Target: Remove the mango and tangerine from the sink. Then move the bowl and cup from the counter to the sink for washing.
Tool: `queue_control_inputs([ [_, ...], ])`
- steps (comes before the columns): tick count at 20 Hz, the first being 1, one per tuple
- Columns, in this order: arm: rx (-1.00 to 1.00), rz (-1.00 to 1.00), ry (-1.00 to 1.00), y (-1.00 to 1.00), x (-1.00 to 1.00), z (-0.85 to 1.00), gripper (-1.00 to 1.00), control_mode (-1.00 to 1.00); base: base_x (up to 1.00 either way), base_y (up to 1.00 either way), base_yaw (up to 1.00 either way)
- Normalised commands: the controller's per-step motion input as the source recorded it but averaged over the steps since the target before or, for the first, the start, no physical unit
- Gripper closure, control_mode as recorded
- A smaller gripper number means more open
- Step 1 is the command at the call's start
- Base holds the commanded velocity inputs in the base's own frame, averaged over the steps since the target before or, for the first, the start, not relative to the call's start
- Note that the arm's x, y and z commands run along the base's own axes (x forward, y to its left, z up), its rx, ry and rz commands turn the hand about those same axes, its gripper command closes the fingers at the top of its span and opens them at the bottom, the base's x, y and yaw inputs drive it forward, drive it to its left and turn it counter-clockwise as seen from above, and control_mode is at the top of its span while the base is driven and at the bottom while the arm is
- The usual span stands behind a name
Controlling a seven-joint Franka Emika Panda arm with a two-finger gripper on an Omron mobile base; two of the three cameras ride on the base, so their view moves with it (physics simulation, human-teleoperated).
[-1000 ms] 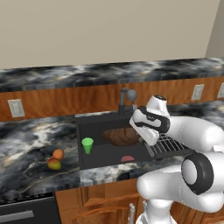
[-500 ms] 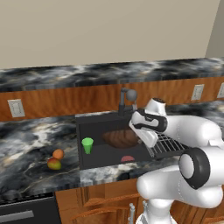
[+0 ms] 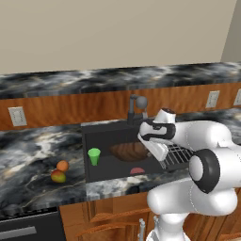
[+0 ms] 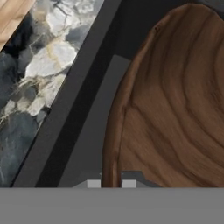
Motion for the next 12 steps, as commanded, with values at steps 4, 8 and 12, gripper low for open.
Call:
queue_control_inputs([
  [4, 0.0, 0.0, 0.04, 0.0, 0.12, -0.16, 1.0, -1.0, 0.0, 0.0, 0.0],
  [8, 0.0, 0.0, 0.04, 0.0, 0.1, -0.17, 1.0, -1.0, 0.0, 0.0, 0.0],
  [12, 0.0, 0.0, 0.04, 0.0, 0.1, -0.17, 1.0, -1.0, 0.0, 0.0, 0.0],
])
